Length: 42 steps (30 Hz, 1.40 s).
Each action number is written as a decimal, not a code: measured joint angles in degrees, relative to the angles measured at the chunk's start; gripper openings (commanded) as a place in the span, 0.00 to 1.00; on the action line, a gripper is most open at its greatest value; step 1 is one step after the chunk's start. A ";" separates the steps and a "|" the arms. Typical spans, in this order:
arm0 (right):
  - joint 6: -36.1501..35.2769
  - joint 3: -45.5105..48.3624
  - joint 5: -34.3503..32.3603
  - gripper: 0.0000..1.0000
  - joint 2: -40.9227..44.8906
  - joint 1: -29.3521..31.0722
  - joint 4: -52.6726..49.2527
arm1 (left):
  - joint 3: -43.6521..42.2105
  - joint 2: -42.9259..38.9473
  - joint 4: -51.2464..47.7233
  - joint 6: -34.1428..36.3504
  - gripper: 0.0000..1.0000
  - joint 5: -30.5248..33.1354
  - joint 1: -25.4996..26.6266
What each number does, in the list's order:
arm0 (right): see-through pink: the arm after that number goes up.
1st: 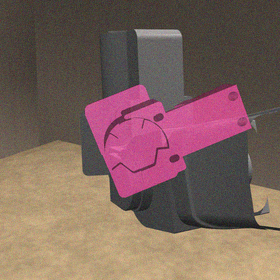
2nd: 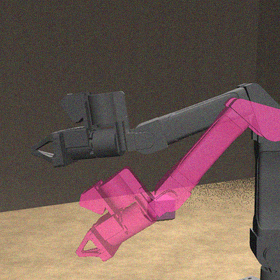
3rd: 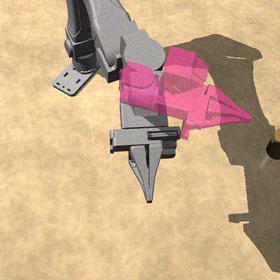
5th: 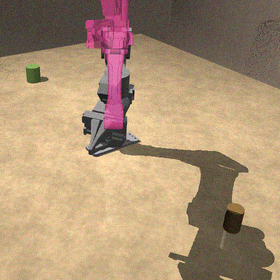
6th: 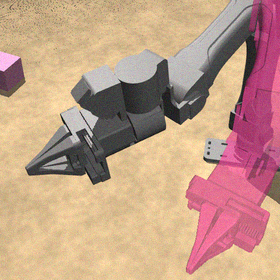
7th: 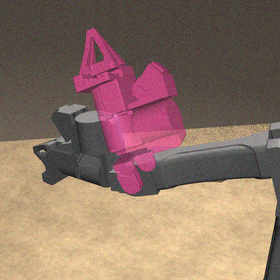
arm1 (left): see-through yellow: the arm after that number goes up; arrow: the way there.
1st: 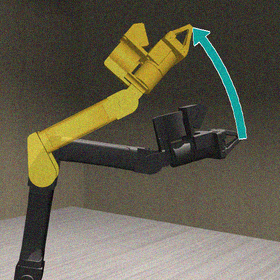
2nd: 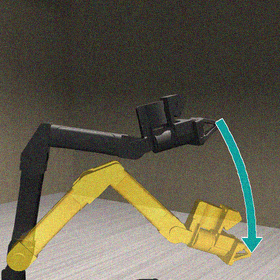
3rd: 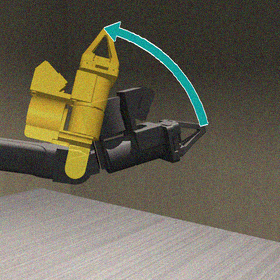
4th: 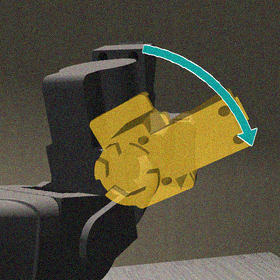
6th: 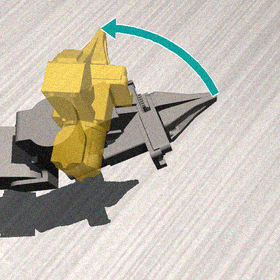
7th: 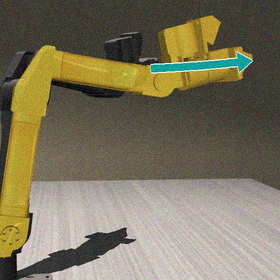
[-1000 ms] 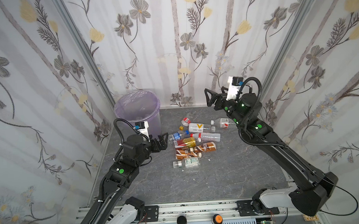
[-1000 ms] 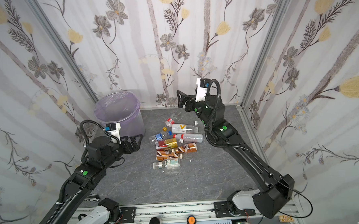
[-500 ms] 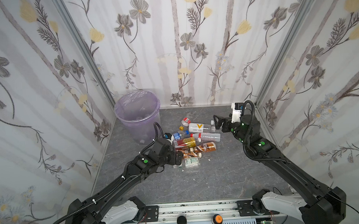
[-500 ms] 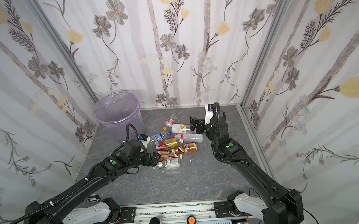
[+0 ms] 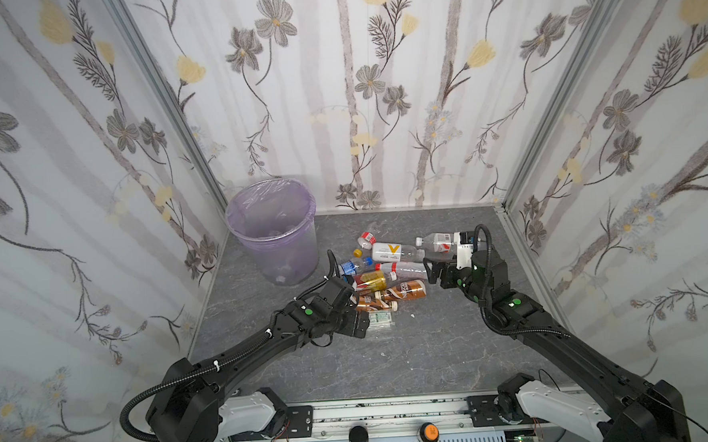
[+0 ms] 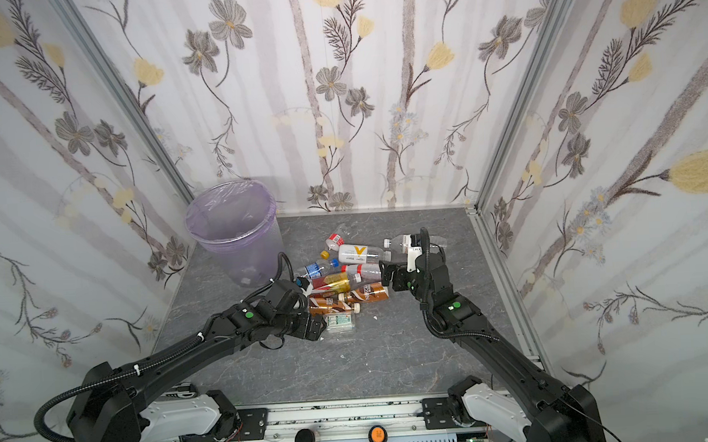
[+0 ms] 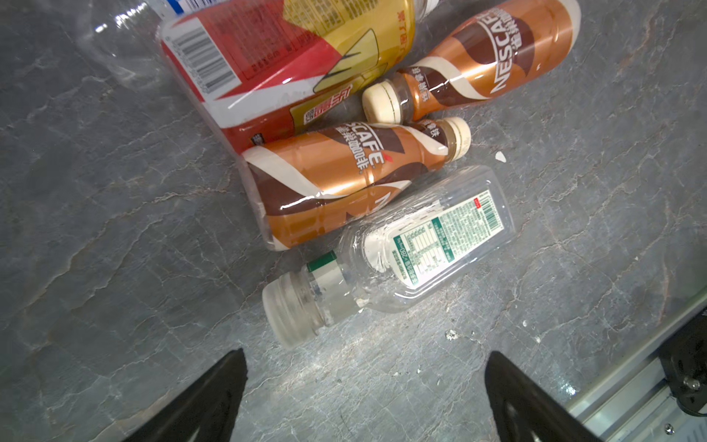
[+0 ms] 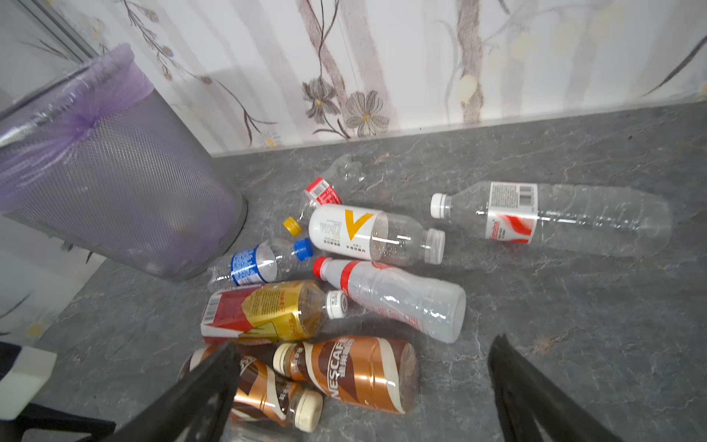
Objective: Throw the plastic bottles in the bin
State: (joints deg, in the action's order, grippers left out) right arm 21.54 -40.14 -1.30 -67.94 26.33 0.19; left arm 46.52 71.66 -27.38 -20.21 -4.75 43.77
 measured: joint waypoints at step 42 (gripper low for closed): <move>14.67 16.50 10.56 1.00 -6.27 8.96 11.28 | -4.61 8.13 10.23 -8.37 1.00 -3.43 3.54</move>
State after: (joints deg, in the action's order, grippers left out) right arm 36.21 -23.64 9.26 -74.22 35.29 11.46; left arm 41.91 79.79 -17.15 -28.58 -8.19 47.31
